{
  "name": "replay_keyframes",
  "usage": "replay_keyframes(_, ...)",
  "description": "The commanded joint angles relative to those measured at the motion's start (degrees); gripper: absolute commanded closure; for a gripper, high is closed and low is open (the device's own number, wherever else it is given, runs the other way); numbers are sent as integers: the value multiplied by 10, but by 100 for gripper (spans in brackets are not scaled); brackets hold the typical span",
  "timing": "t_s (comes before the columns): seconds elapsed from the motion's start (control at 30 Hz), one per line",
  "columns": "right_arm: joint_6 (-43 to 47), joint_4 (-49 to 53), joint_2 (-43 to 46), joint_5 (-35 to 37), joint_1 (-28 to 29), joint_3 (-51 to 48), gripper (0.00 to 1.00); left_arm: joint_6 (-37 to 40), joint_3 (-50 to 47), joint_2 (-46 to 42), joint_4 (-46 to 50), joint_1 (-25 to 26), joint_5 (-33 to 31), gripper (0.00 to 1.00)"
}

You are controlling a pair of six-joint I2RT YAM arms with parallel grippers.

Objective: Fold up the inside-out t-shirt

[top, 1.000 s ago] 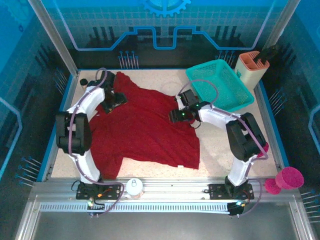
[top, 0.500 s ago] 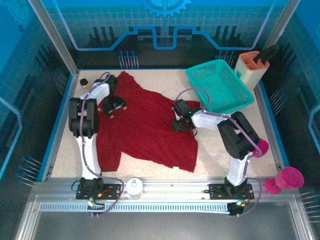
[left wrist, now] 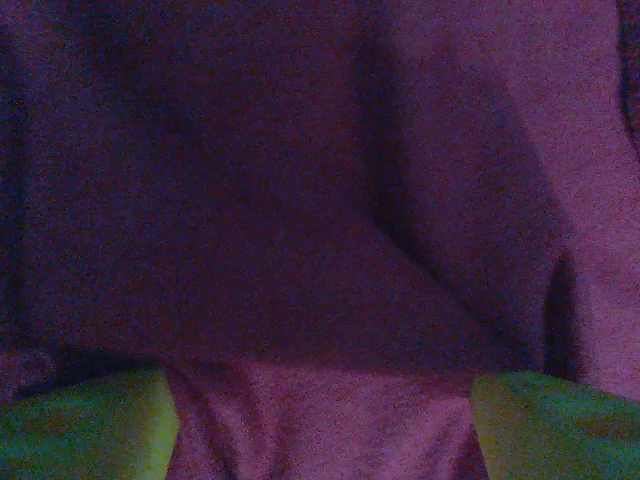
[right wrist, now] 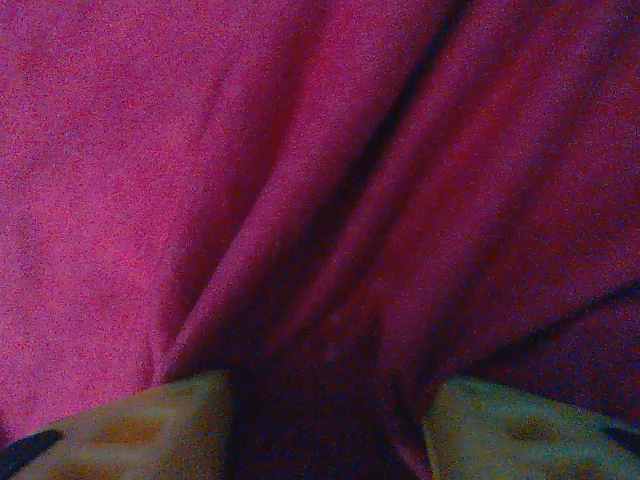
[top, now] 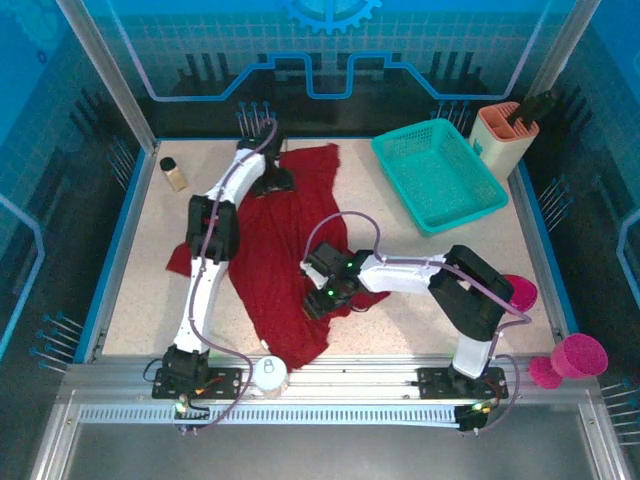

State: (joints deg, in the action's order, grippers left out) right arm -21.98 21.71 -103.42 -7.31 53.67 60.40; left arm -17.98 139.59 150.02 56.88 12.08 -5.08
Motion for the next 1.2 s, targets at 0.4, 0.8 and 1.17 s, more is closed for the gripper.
replay_keyframes(0.4,-127,174,141,190,-44,-30,32,53,-66,-168,-126,28,130,16)
replay_keyframes(0.8,-99,64,132,86,-160,-144,58,-67,-434,-302,-216,52,75,19)
replay_keyframes(1.17,-142,107,65,200,-201,-108,85,-82,-337,-173,-143,-24,14,21)
